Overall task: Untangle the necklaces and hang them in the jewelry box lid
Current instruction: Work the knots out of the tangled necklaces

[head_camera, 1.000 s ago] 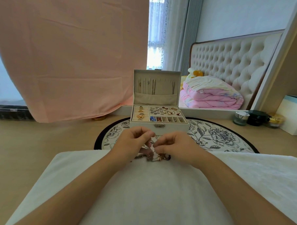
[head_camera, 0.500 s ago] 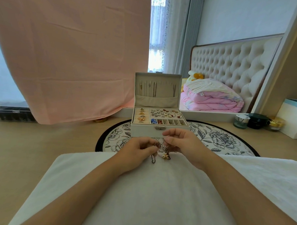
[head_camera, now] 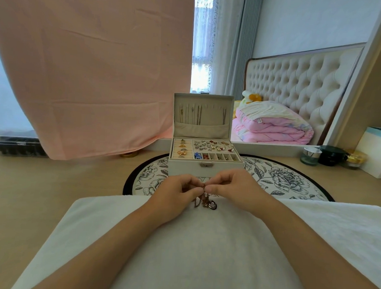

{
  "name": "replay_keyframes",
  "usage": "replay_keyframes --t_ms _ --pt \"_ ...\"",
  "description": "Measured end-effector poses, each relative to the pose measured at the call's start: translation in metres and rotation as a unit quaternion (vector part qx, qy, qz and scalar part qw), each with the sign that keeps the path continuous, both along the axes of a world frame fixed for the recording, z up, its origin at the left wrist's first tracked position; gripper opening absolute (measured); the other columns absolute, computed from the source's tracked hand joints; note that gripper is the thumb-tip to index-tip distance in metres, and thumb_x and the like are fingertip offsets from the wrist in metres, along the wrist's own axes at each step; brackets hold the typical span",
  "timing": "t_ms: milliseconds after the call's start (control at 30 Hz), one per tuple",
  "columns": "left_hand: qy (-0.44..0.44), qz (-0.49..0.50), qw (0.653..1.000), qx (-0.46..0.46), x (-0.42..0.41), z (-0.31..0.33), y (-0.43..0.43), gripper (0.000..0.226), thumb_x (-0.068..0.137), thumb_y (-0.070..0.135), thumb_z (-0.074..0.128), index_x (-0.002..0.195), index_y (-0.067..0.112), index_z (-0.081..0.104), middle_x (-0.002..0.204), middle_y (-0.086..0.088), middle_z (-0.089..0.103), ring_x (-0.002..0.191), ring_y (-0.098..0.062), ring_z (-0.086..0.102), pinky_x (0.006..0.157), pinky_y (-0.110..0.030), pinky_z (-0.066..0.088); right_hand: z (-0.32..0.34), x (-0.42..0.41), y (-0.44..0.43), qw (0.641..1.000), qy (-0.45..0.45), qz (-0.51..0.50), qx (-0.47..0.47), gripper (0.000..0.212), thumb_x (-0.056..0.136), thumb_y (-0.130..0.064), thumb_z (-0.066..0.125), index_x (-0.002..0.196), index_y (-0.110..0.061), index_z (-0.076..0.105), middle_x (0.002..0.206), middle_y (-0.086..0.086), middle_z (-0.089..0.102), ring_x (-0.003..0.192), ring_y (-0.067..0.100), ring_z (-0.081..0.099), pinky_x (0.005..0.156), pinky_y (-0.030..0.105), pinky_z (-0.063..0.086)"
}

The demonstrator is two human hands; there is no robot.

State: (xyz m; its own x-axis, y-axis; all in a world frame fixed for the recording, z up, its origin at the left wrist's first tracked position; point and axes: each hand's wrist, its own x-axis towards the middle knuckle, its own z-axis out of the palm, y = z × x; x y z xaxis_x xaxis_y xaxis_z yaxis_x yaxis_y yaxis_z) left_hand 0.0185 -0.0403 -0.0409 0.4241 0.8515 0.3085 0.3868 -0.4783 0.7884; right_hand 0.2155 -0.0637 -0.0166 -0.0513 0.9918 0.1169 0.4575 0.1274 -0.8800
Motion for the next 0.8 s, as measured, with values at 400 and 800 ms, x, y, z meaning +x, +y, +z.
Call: replay_keyframes --t_ms 400,800 --pt "0.019 0.003 1.0 0.002 -0.0085 0.0063 0.0027 0.011 0.09 0.016 0.073 0.094 0.027 0.071 0.073 0.014 0.067 0.065 -0.002 0.061 0.064 -0.02 0.052 -0.0006 0.0038 0.0014 0.995 -0.097 -0.02 -0.01 0.028 0.101 -0.036 0.056 0.087 -0.014 0.065 0.065 -0.008 0.046 0.061 0.008 0.041 0.06 0.026 0.034" --pt "-0.046 -0.033 0.998 -0.021 -0.0074 0.0056 0.0016 0.012 0.089 0.009 0.073 0.095 0.017 0.066 0.081 -0.003 0.072 0.068 -0.016 0.068 0.067 -0.031 0.058 0.0049 -0.002 -0.0057 0.99 -0.128 0.04 0.045 0.009 0.079 -0.033 0.082 0.086 -0.033 0.078 0.086 -0.01 0.074 0.086 0.003 0.067 0.081 0.024 0.055"
